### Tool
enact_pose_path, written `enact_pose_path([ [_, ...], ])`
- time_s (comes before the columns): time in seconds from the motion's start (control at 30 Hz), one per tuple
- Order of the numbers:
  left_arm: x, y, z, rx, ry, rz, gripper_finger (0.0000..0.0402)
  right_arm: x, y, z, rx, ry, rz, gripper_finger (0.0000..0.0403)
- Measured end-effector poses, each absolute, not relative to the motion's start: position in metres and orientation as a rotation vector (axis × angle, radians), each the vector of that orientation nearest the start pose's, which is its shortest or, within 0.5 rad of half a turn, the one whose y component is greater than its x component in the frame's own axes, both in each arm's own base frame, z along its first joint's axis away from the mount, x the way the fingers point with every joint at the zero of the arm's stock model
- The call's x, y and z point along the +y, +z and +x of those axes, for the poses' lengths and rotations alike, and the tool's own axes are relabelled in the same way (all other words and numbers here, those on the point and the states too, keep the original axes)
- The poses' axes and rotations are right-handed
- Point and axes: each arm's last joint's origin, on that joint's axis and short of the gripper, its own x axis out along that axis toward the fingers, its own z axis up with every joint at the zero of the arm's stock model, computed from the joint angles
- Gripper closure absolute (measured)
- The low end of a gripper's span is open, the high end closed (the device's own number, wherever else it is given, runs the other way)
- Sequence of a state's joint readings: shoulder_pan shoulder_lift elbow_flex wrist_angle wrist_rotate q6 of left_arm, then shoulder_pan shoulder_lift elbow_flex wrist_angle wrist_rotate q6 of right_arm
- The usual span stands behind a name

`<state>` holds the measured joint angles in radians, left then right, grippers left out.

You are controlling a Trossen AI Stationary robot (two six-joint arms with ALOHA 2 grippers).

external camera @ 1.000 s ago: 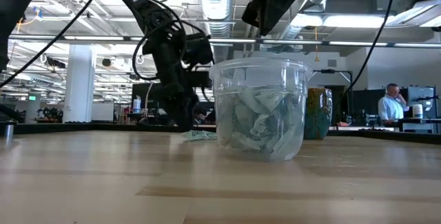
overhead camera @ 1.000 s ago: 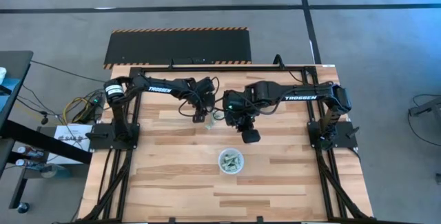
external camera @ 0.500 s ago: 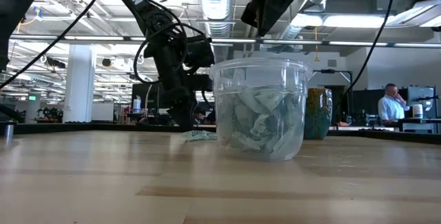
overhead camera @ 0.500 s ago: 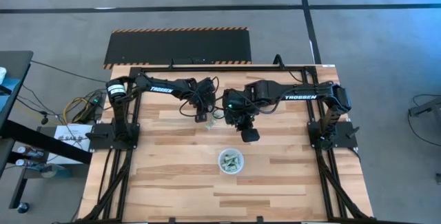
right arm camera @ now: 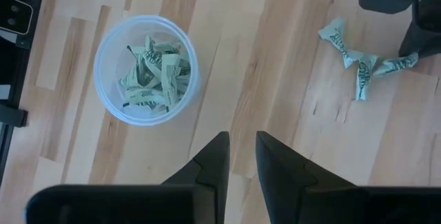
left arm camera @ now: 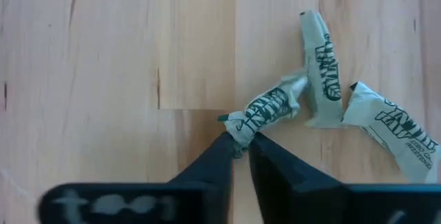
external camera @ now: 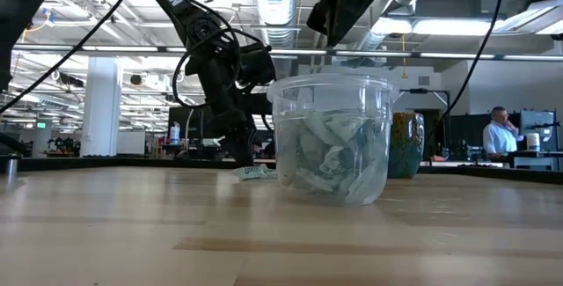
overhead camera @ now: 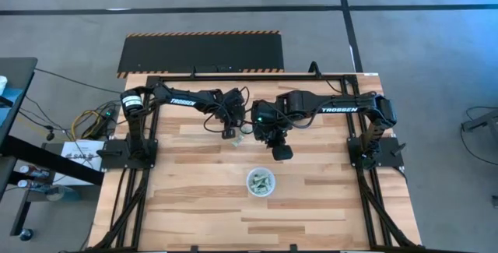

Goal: Pick and place Stevia / Truvia into bins
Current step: Put the green stevia packet into the transparent container

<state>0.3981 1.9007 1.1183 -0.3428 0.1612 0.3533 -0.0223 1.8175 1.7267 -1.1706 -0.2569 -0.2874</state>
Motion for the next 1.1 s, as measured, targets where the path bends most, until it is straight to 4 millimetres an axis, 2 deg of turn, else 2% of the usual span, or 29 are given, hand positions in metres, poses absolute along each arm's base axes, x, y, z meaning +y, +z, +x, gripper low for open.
enact_pose_path([
  [0.1, 0.136, 0.136, 0.336, 1.101, 0.018, 0.005, 0.0394, -0.001, 0.306, 0.363, 1.208, 0.380, -0.072, 0.0337],
  [0.37, 0.136, 0.141, 0.332, 1.113, 0.039, -0.061, 0.0399, -0.009, 0.306, 0.363, 1.211, 0.360, -0.059, 0.0337],
  [0.53, 0.132, 0.166, 0.322, 1.107, 0.063, -0.091, 0.0401, -0.020, 0.313, 0.357, 1.191, 0.349, -0.068, 0.0337],
  [0.73, 0.123, 0.209, 0.306, 1.042, 0.132, -0.135, 0.0401, -0.036, 0.329, 0.345, 1.141, 0.313, -0.073, 0.0337],
  [0.9, 0.093, 0.246, 0.294, 0.963, 0.121, -0.164, 0.0401, -0.052, 0.346, 0.333, 1.073, 0.273, -0.084, 0.0337],
  [1.1, 0.032, 0.281, 0.292, 0.811, 0.041, -0.155, 0.0401, -0.078, 0.358, 0.325, 0.988, 0.200, -0.091, 0.0337],
])
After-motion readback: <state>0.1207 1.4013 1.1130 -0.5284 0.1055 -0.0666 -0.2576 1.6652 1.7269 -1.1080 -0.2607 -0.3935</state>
